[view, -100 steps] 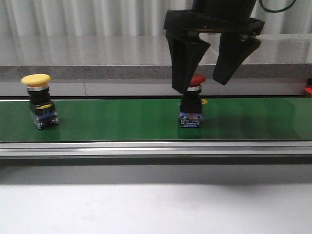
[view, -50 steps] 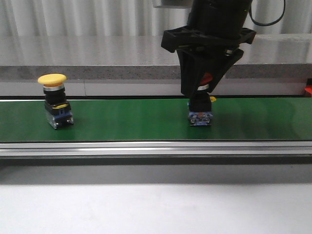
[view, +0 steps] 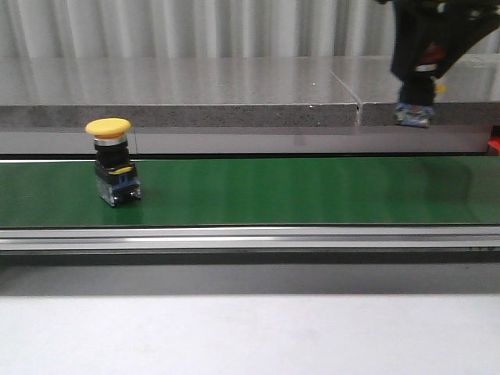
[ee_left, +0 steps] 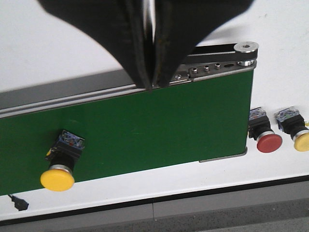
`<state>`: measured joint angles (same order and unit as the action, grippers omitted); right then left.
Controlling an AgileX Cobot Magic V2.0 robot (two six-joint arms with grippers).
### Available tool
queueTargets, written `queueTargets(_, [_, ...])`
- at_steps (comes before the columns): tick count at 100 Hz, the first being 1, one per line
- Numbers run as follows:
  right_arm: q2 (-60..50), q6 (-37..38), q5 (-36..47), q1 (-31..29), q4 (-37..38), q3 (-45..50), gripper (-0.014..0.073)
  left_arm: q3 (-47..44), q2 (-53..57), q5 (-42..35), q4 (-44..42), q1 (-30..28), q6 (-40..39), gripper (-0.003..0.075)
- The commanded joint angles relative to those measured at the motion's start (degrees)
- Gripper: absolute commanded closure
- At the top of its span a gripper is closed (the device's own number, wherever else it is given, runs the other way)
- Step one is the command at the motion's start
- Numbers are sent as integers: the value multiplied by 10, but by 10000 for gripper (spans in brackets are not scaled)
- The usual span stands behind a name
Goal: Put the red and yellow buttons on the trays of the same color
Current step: 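Carry the red button into the red tray and open the right gripper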
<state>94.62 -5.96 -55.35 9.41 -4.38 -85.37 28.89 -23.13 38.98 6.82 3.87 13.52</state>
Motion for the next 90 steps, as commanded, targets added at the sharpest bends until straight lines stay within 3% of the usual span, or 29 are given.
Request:
queueTargets(1, [-35,5,22,-50,3,-20,538,15,-4,-37,6,5,-6,741])
queueTargets(42, [-35,74,43,-243,3,-18,538,15,-4,-37,6,5,-6,741])
queueTargets(90, [-28,130,104,-362,3,-18,538,15,-4,-37,6,5,-6,741])
